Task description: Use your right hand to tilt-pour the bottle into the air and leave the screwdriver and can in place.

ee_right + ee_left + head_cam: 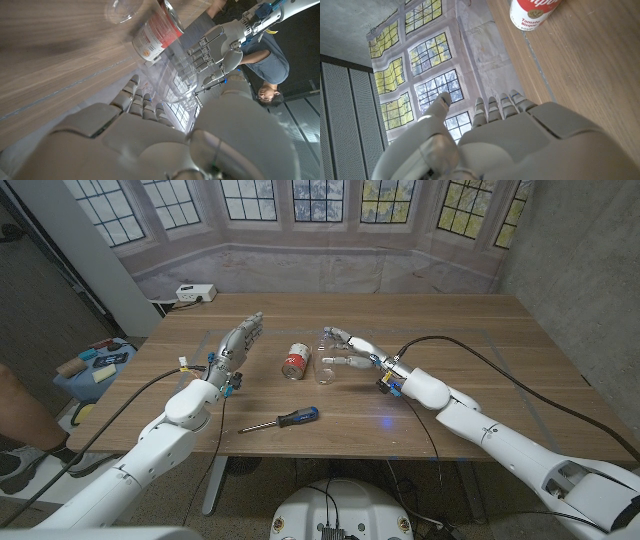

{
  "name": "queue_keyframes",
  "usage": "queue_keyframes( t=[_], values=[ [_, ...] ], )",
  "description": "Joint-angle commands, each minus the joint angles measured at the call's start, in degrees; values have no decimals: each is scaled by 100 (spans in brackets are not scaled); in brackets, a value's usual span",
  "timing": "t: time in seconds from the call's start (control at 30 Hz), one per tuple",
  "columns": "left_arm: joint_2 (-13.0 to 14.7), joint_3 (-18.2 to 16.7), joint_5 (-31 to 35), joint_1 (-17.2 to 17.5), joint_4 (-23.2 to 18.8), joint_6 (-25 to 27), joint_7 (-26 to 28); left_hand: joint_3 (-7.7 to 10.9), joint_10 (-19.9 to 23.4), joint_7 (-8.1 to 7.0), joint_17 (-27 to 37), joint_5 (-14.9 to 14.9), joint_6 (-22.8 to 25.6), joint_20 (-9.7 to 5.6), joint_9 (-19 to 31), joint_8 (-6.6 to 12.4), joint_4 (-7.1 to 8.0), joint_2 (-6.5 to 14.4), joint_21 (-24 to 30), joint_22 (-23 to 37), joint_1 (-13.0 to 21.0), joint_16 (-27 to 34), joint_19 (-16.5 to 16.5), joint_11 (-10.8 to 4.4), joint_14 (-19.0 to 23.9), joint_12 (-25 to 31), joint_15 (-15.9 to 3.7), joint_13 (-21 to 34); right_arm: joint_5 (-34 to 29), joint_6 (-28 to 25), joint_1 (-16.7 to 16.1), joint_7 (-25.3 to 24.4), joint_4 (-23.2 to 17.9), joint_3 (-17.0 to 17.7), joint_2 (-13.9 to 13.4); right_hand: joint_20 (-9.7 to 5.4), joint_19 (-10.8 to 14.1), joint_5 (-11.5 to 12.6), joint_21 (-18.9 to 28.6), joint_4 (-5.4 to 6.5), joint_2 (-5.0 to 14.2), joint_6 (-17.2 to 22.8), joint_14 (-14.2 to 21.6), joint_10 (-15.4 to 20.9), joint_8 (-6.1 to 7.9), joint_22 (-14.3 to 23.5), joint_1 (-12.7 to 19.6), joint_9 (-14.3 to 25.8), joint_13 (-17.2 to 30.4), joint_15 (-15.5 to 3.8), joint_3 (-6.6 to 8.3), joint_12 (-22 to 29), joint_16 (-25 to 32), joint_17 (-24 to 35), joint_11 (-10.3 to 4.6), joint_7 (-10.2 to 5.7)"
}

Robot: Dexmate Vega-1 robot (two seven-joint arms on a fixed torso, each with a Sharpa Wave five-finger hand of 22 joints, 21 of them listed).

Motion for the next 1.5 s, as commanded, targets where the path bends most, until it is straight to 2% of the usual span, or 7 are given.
queue_keyframes(
  t=[0.03, 0.57, 1.1, 1.5],
  values=[
    [32, -10, -19, 30, -22, -23, -81, -37, 54, 2, 15, 36, 58, 8, 11, 62, 12, -20, -11, 32, 64, -18, 48, 19, 70, 38, 11, 33, -58, 106, 227, 100, 368, -164, 161, 0, -52, 41, 23, -35, -34, -98, -109, -89, -4, 17, 70, 29, 26, 11, 0, 8, 6, 34, 13, 507],
    [80, -65, -39, 131, -102, -29, -66, -57, 90, 36, 14, 37, 138, 17, 14, 79, 5, -23, -10, 32, 86, -17, 59, 4, 119, 41, 42, 35, -121, 314, 485, 79, 878, -311, 385, -23, -118, 57, 32, -38, -32, -193, -209, -179, 9, 19, 71, 36, 48, -39, 10, 21, 22, 53, -5, 507],
    [91, -78, 11, 284, -273, -37, 17, -72, 111, 40, 13, 39, 157, 27, 16, 73, -1, -22, -11, 32, 104, -22, 61, 29, 140, 40, 53, 37, -312, 327, 462, -120, 881, -363, 395, -62, -79, 63, 72, -75, 17, -159, -164, -119, 62, 19, 167, 52, 90, -83, 72, 114, 82, 76, -49, 500],
    [114, -113, 51, 413, -408, -77, 65, -96, 215, 150, 11, 39, 467, 40, 28, 161, -9, -30, -1, 32, 126, -18, 100, 48, 215, 63, 55, 39, -403, 597, 623, -289, 1361, -445, 589, -115, 1, 56, 108, -141, 40, -90, -45, 4, 108, 18, 331, 76, 168, -182, 152, 259, 149, 106, -115, 499]
  ],
)
